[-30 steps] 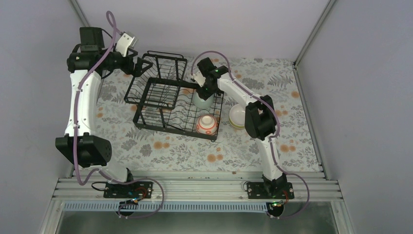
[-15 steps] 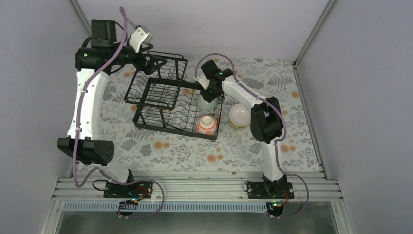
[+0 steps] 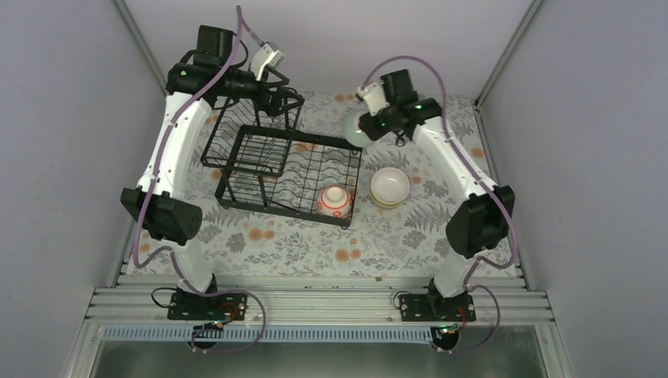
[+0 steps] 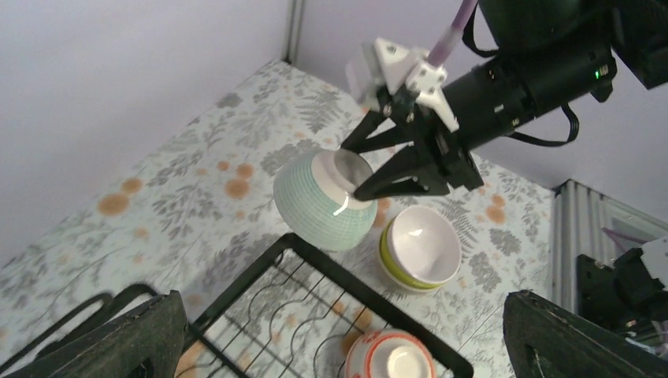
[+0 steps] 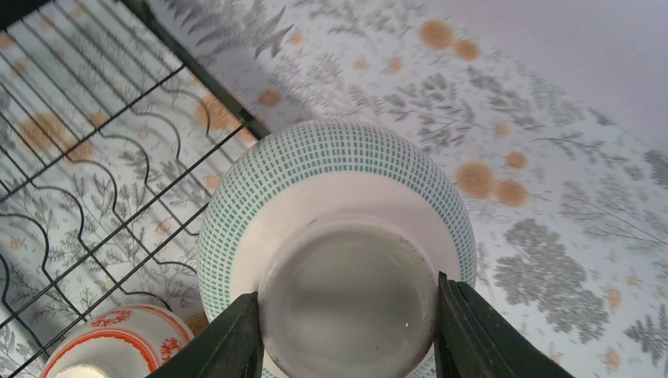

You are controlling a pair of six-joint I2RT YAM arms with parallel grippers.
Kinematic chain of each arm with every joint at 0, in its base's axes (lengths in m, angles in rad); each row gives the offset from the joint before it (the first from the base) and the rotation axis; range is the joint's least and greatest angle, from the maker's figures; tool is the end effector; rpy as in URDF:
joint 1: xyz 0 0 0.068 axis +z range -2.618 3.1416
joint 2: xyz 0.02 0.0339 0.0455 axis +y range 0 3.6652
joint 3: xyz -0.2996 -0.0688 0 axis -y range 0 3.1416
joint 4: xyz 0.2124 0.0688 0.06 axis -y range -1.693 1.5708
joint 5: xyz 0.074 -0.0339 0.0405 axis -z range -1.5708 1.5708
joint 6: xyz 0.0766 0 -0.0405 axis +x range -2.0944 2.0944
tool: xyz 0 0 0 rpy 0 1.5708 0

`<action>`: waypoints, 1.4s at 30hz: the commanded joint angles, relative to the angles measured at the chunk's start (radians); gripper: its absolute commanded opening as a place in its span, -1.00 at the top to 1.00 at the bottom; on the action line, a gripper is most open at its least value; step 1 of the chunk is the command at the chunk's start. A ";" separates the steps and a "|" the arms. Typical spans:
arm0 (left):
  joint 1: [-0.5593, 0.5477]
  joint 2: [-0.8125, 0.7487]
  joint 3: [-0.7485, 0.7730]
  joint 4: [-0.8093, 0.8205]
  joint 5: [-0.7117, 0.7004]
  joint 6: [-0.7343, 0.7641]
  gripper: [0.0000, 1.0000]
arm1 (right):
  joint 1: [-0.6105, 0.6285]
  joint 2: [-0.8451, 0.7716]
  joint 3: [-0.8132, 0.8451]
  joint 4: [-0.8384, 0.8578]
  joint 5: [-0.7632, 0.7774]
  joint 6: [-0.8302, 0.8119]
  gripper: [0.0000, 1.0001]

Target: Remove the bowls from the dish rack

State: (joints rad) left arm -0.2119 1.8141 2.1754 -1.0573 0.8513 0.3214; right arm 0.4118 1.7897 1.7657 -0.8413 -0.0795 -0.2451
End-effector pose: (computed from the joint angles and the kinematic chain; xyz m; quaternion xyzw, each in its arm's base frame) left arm 0.3449 -0.1331 0.4557 0.3861 0.7498 -0.3524 0.4057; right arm 0.3608 0.1642 0.3464 -0.3155 0.8831 0.0659 0.3409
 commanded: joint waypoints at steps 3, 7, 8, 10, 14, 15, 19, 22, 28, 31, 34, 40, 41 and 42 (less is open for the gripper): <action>-0.041 0.101 0.112 0.038 0.190 -0.048 -1.00 | -0.119 -0.114 0.027 0.051 -0.202 0.007 0.55; -0.086 0.192 0.167 0.006 0.280 -0.033 -1.00 | -0.147 -0.156 0.049 0.060 -0.267 0.009 0.56; -0.102 0.213 0.188 -0.007 0.291 -0.019 -1.00 | -0.150 -0.167 0.051 0.066 -0.277 0.011 0.56; -0.126 0.239 0.213 -0.001 0.316 -0.015 -1.00 | -0.153 -0.179 0.062 0.067 -0.293 0.014 0.57; -0.157 0.286 0.251 0.079 0.345 -0.070 -1.00 | -0.153 -0.189 0.098 0.068 -0.311 0.020 0.58; -0.164 0.310 0.267 0.084 0.336 -0.073 -1.00 | -0.154 -0.192 0.105 0.071 -0.312 0.020 0.58; -0.181 0.380 0.305 0.074 0.354 -0.069 -1.00 | -0.153 -0.197 0.117 0.084 -0.322 0.024 0.58; -0.190 0.419 0.343 0.066 0.371 -0.064 -1.00 | -0.153 -0.190 0.134 0.085 -0.343 0.029 0.59; -0.192 0.472 0.380 0.069 0.384 -0.067 -1.00 | -0.153 -0.192 0.164 0.077 -0.363 0.036 0.59; -0.193 0.486 0.399 0.082 0.412 -0.075 -1.00 | -0.154 -0.182 0.169 0.077 -0.381 0.041 0.59; -0.193 0.489 0.399 0.144 0.440 -0.122 -1.00 | -0.150 -0.161 0.173 0.079 -0.412 0.048 0.60; -0.195 0.496 0.409 0.254 0.492 -0.202 -1.00 | -0.149 -0.149 0.171 0.099 -0.435 0.052 0.60; -0.198 0.498 0.409 0.268 0.499 -0.216 -1.00 | -0.147 -0.144 0.172 0.101 -0.436 0.054 0.60; -0.202 0.501 0.411 0.275 0.504 -0.221 -1.00 | -0.143 -0.138 0.173 0.105 -0.438 0.056 0.60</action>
State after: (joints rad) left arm -0.3985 2.3020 2.5546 -0.8730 1.2819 0.1627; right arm 0.2562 1.6447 1.9072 -0.8219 -0.4644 -0.2111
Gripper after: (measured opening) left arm 0.998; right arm 0.428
